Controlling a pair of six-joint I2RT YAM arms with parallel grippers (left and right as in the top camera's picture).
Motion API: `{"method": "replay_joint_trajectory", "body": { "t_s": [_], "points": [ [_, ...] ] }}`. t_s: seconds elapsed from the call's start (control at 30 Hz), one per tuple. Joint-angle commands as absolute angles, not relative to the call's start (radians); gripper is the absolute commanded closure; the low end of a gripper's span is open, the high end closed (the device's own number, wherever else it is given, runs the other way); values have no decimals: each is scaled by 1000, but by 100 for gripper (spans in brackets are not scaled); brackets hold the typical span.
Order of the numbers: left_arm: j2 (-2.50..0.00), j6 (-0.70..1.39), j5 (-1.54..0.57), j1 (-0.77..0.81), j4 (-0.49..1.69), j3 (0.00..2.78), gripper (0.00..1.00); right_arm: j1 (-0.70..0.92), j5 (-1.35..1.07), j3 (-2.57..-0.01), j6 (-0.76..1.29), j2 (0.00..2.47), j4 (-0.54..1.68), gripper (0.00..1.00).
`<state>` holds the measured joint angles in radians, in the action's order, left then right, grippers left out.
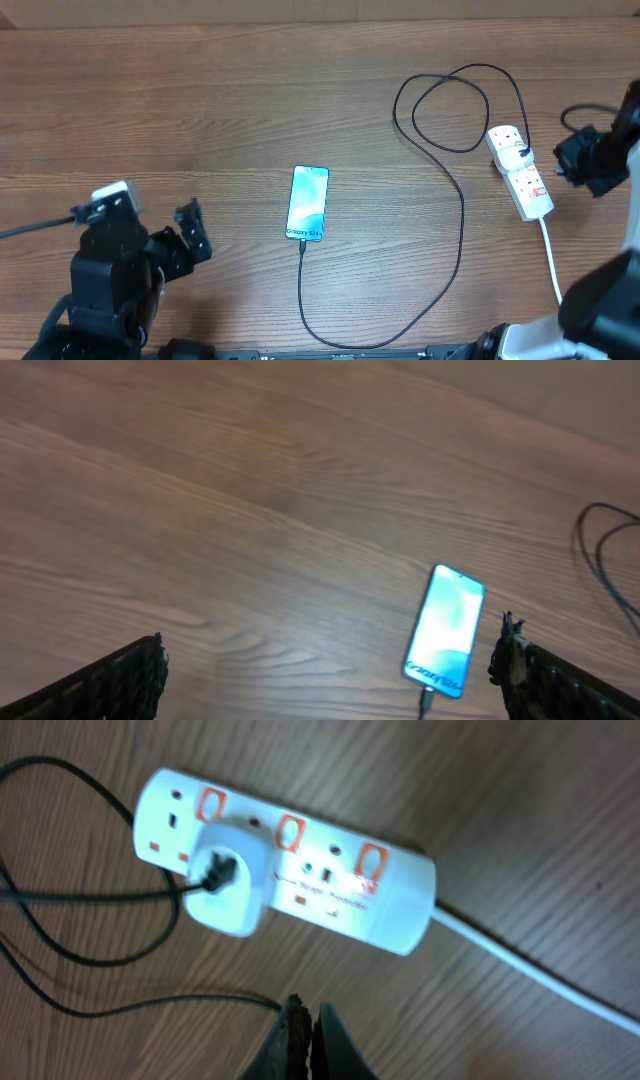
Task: Plug charger to phone and switch on socket
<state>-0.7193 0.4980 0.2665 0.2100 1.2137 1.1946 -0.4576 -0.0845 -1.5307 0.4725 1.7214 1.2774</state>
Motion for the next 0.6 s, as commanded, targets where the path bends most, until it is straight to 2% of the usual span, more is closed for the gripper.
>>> {"method": "replay_joint_trajectory", "body": {
  "t_s": [0.0, 0.17, 0.57],
  "points": [
    [-720, 513, 317, 212, 1240, 1195, 1, -466, -120, -1665, 409, 1842, 1332, 96],
    [-720, 513, 316, 212, 1264, 1195, 0, -466, -175, -1738, 383, 1962, 1373, 96],
    [-720, 513, 314, 212, 1272, 1195, 0, -466, -182, -1739, 362, 2064, 1348, 96]
  ]
}}
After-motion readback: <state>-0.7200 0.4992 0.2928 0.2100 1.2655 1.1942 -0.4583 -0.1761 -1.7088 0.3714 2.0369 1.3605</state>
